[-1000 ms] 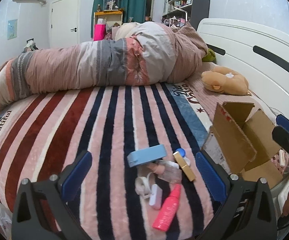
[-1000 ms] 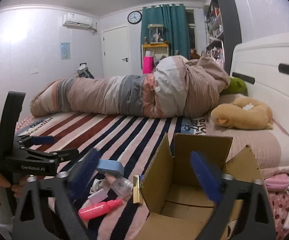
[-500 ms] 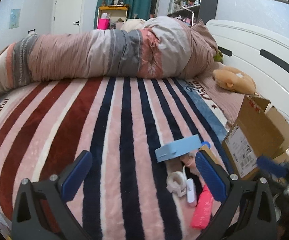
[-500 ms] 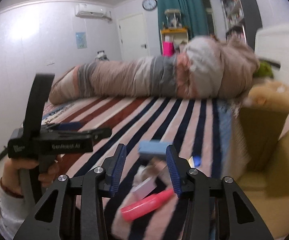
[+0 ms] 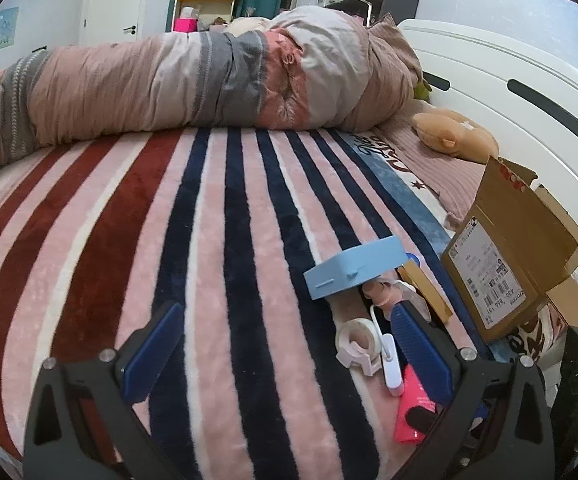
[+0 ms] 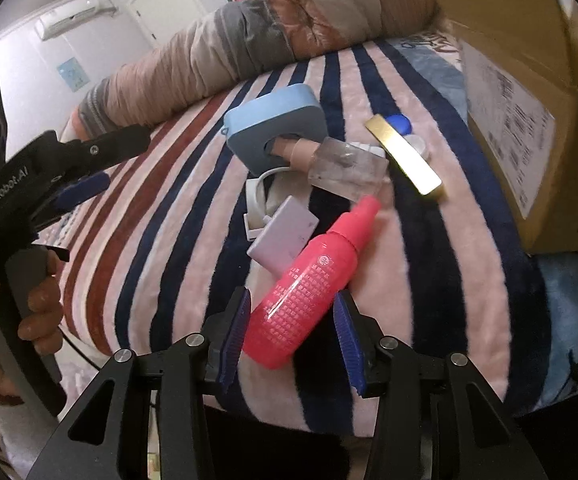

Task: Organize rigid objects
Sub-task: 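Grasp the pink spray bottle with the right gripper and lift it, then lower the pink bottle into the cardboard box and open the right gripper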

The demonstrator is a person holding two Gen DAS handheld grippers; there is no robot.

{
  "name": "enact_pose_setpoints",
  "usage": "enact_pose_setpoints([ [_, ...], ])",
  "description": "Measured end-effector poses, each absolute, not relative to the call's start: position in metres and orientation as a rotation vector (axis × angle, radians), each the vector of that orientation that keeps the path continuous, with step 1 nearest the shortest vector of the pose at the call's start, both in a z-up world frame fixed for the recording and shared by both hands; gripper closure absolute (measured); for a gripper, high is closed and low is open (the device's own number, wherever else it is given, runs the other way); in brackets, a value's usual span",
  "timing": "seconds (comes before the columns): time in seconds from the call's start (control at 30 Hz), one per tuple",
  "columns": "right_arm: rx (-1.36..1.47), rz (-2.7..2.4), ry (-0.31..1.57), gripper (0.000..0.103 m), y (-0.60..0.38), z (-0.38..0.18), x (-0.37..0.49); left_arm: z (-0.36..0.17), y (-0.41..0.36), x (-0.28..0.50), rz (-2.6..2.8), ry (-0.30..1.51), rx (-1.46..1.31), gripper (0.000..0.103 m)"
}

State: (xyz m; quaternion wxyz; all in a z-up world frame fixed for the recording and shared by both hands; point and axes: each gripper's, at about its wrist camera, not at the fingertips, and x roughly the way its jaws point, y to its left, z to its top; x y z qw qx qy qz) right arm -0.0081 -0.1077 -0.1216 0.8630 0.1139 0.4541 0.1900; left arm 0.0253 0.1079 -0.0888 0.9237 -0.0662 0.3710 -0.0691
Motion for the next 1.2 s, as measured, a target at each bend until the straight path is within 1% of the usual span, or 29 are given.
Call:
enact_pose_setpoints([
  [0.1,0.228,0.384,0.960,0.064,-0.103,-0.122,-0.006,-0.087,0.107,0.025,-0.149,0.761,-0.126,0.001],
  [0.17,0.214,0.375,0.954,0.069,-0.105,-0.117,-0.005,-0.085,0.107,0.024,-0.150,0.756,-0.122,0.001],
  [0.23,0.186,0.332,0.930,0.078,-0.111,-0.113,-0.003,-0.084,0.109,0.023,-0.154,0.753,-0.123,0.001],
  [0.33,0.123,0.264,0.932,0.078,-0.119,-0.108,0.004,-0.083,0.108,0.024,-0.164,0.752,-0.124,0.001],
  [0.47,0.172,0.311,0.971,0.078,-0.122,-0.113,0.005,-0.083,0.103,0.024,-0.201,0.754,-0.127,0.001],
  [0.53,0.166,0.321,0.991,0.075,-0.118,-0.118,0.004,-0.084,0.100,0.021,-0.243,0.750,-0.128,0.001],
  [0.6,0.178,0.318,1.019,0.075,-0.118,-0.126,0.004,-0.085,0.098,0.020,-0.267,0.755,-0.129,0.001],
  [0.8,0.119,0.350,0.985,0.076,-0.114,-0.123,0.000,-0.092,0.090,0.020,-0.373,0.778,-0.148,0.001],
  [0.97,0.091,0.438,0.884,0.076,-0.113,-0.100,-0.007,-0.091,0.080,0.025,-0.518,0.798,-0.211,0.001],
  [1.13,0.074,0.590,0.744,0.076,-0.108,-0.060,-0.011,-0.066,0.067,0.031,-0.642,0.759,-0.247,0.002],
  [1.17,0.075,0.607,0.712,0.076,-0.108,-0.052,-0.010,-0.061,0.065,0.033,-0.653,0.754,-0.256,0.006],
  [1.2,0.070,0.627,0.678,0.076,-0.108,-0.043,-0.009,-0.055,0.064,0.035,-0.669,0.746,-0.266,0.012],
])
